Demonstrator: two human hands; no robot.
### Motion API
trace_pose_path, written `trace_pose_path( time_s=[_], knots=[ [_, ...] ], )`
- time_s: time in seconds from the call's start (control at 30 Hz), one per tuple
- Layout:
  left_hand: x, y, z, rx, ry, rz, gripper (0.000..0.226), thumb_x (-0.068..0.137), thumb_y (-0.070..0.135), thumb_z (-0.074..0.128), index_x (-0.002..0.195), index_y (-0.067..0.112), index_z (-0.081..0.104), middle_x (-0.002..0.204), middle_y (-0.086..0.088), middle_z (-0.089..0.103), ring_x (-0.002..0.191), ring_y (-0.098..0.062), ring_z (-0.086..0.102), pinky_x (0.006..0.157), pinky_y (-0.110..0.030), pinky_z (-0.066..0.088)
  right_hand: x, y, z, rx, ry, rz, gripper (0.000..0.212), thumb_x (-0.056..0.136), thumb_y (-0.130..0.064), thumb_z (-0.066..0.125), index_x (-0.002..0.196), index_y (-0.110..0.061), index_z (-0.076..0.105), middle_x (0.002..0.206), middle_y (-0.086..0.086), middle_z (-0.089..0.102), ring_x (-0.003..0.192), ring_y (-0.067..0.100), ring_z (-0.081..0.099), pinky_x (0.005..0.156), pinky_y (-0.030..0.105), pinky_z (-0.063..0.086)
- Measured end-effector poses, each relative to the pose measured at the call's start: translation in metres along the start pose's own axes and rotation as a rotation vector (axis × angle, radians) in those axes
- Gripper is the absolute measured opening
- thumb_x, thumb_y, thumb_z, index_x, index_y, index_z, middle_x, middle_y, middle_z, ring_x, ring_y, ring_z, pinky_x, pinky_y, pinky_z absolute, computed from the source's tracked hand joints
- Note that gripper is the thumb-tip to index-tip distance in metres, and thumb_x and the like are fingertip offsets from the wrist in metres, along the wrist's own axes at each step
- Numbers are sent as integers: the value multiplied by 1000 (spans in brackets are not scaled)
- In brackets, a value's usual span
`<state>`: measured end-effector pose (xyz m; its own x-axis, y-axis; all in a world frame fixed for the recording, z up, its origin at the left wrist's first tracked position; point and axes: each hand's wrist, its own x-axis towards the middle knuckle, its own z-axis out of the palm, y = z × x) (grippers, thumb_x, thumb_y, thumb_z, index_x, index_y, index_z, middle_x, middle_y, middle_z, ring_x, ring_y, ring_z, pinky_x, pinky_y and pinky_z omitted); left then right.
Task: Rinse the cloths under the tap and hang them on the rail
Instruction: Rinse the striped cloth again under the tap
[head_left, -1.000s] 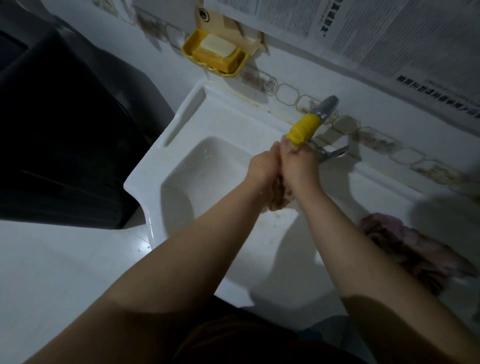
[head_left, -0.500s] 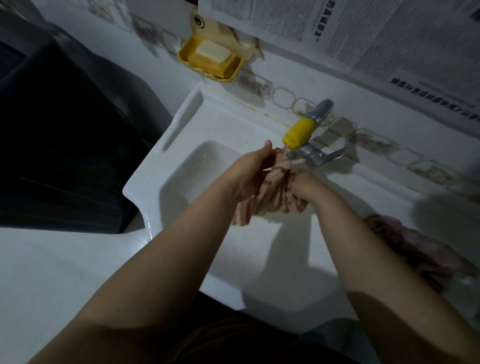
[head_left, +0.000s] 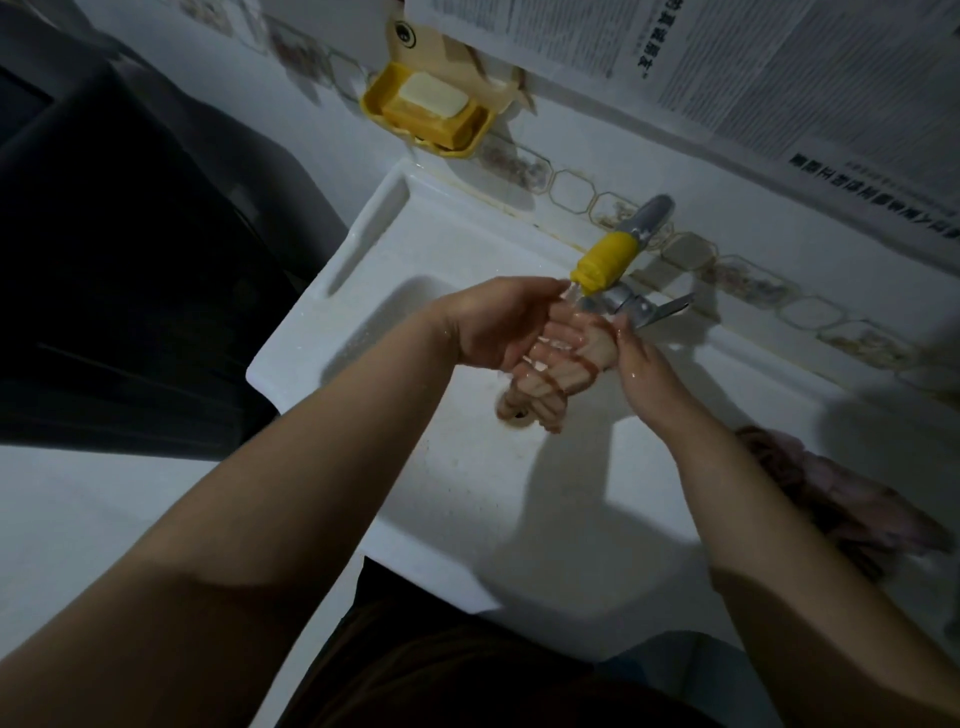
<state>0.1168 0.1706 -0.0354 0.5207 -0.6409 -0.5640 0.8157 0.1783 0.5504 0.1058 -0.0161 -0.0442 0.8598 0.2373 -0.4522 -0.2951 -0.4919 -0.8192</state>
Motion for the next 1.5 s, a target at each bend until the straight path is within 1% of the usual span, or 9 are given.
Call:
trace_pose_path(
  time_s=[0.17,0.4,0.57,0.83,1.03,1.13,1.27,1.37,1.5],
  knots=[
    [1,5,-10,32,144,160,35,101,34,36,101,10,62,94,-6,61,79,-21,54,73,-31,43,9,-6,-5,249,-178,7,48,78,-58,64,113,-26,67,116,2,69,111,19,63,96,38,48],
    [2,-24,-18,554,80,66,92,91,70,14,117,-7,57,83,-17,57,64,-27,51,59,-27,44,14,-19,10,530,-107,-10,25,100,-14,40,84,-17,59,66,-4,68,65,7,65,68,26,50],
    [-3,-55,-46,298,54,179,55,71,50,76,102,6,64,87,-2,71,77,-12,66,70,-21,52,20,-25,4,768,-142,10,33,86,-43,47,97,-16,62,91,2,70,87,15,67,77,29,55],
    [-28,-15,-43,926,594,266,15,91,20,63,95,6,64,77,-1,64,66,-9,55,54,-8,41,29,-5,4,230,52,65,29,100,-34,39,104,-22,65,106,6,69,100,22,65,93,46,51],
    [-21,10,-18,839,591,361,12,91,19,54,90,9,61,72,-3,58,56,-7,51,55,-23,41,6,23,31,-77,-109,109,30,85,-47,60,105,-27,50,93,5,66,72,20,60,63,28,51],
    [-9,17,2,1041,598,381,17,92,20,53,100,6,59,80,-2,57,65,-11,52,57,-21,47,0,36,50,-209,-269,107,53,73,-50,72,120,-31,53,100,-6,66,93,13,66,77,29,54],
    [-2,18,11,1204,569,342,22,87,17,58,96,-3,60,80,-9,57,71,-19,51,65,-30,45,-9,32,64,-3,-311,277,36,88,-19,67,118,-2,59,111,17,66,95,18,68,74,29,56],
    [-11,23,2,1128,691,308,30,87,25,65,108,5,63,92,-5,59,83,-20,57,65,-27,48,-11,44,54,111,-297,397,30,75,-35,71,102,-26,62,113,9,67,117,29,56,91,40,42],
    [-27,-3,-35,878,738,124,45,91,52,56,101,10,67,78,-13,69,53,-22,63,56,-33,54,-4,59,22,599,-137,351,36,75,-5,59,110,-9,67,96,16,60,77,19,50,59,26,41]
  ],
)
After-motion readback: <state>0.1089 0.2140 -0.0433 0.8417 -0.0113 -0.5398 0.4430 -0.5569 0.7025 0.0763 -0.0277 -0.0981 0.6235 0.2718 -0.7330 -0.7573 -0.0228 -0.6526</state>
